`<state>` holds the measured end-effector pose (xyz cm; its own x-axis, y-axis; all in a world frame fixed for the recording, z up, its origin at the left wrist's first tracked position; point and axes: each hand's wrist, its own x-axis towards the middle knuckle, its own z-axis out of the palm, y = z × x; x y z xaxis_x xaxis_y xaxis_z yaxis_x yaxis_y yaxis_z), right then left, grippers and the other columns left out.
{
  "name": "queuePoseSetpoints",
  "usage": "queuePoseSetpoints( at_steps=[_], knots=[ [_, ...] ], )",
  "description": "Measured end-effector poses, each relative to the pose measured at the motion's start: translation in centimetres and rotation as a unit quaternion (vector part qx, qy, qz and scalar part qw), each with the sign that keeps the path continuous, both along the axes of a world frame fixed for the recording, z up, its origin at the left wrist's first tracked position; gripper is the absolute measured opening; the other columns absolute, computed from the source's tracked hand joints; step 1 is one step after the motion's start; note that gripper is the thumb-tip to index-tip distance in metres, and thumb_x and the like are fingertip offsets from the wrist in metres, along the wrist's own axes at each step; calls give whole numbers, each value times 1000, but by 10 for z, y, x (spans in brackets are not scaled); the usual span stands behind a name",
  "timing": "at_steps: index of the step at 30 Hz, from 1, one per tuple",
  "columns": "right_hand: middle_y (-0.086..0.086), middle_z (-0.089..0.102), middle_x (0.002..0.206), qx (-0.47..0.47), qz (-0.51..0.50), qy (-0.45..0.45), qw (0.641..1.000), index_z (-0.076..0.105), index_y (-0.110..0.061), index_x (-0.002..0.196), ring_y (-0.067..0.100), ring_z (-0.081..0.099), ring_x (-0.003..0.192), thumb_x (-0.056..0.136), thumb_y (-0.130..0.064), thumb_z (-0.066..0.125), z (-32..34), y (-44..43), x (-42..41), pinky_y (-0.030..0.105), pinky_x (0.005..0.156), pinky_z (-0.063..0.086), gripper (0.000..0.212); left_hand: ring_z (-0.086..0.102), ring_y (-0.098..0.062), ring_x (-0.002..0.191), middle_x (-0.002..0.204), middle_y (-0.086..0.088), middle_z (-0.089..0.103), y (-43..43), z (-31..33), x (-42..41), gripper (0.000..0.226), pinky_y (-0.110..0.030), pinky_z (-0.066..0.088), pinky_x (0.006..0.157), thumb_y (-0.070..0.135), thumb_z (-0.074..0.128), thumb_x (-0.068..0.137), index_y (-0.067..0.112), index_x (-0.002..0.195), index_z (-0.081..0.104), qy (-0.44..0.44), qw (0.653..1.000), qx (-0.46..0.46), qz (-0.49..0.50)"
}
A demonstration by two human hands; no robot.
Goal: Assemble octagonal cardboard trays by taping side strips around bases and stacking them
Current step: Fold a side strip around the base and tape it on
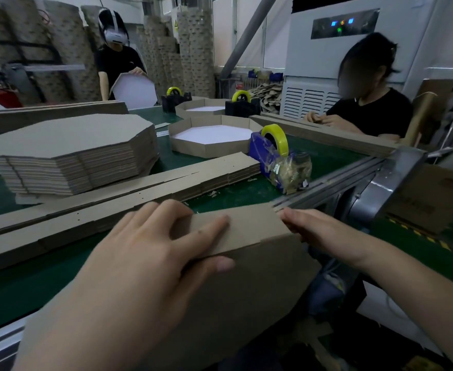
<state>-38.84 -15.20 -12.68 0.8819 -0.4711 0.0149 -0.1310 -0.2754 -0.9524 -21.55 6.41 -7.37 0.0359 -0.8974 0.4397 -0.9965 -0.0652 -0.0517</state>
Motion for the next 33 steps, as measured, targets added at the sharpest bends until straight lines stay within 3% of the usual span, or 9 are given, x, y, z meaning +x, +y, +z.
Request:
queuePoseSetpoints(
  at_steps=[6,10,13,17,22,24,27,30,33],
  knots=[
    [2,69,93,-82,-63,-67,992,68,-15,97,11,64,87,89,-42,45,1,-6,-12,16,75,46,37,58,-23,93,106,4,58,15,-19,10,50,-41,51,72,59,41,86,37,126,60,154,985,-74,-12],
    [-8,61,91,-266,-110,-76,955,66,-17,95,5,58,90,92,-47,46,0,4,-6,14,78,41,37,58,-16,99,109,9,57,19,-36,15,49,-25,44,81,58,45,84,37,125,60,208,971,-113,-17],
    [-7,63,92,-334,-136,-85,929,68,-14,96,10,59,91,93,-50,37,-7,13,2,26,81,45,48,58,-10,103,112,15,58,25,-41,23,48,-14,40,83,62,47,81,45,125,58,269,958,-98,-22],
    [-2,66,90,-372,-172,-78,909,69,-12,95,14,62,88,95,-49,31,-10,24,11,43,76,48,53,58,-9,107,116,22,55,22,-33,25,53,-34,51,82,66,45,79,59,131,42,227,972,-58,-21],
    [-9,62,87,-443,-141,-81,882,68,-17,97,11,60,79,95,-45,34,-1,54,32,39,68,50,44,60,-17,103,117,9,60,-7,-16,-3,50,-39,54,80,55,43,85,34,127,61,150,987,-35,-55],
    [-12,65,95,-424,-124,-76,894,67,-21,105,5,61,87,95,-46,38,1,53,34,28,74,49,39,59,-15,104,115,7,63,-11,-13,-3,47,-36,52,85,54,44,86,31,119,68,163,983,-20,-79],
    [-12,68,100,-251,-118,-71,958,68,-24,105,-2,60,95,93,-37,47,-2,36,26,12,79,43,28,58,-12,107,116,10,64,-6,-14,4,44,-29,50,90,55,44,85,33,110,72,184,980,-21,-75],
    [1,69,93,-118,-111,-79,984,71,-19,96,7,62,90,88,-32,52,-12,30,23,15,76,44,25,58,-14,107,117,10,63,-3,-17,6,43,-32,51,88,56,46,83,35,110,72,175,982,-19,-68],
    [7,68,89,-82,-110,-116,984,72,-15,90,11,62,83,85,-31,52,-18,33,27,17,73,44,26,59,-15,105,117,10,63,-4,-17,9,42,-36,52,85,57,48,81,37,110,71,175,982,-21,-67]
  ],
)
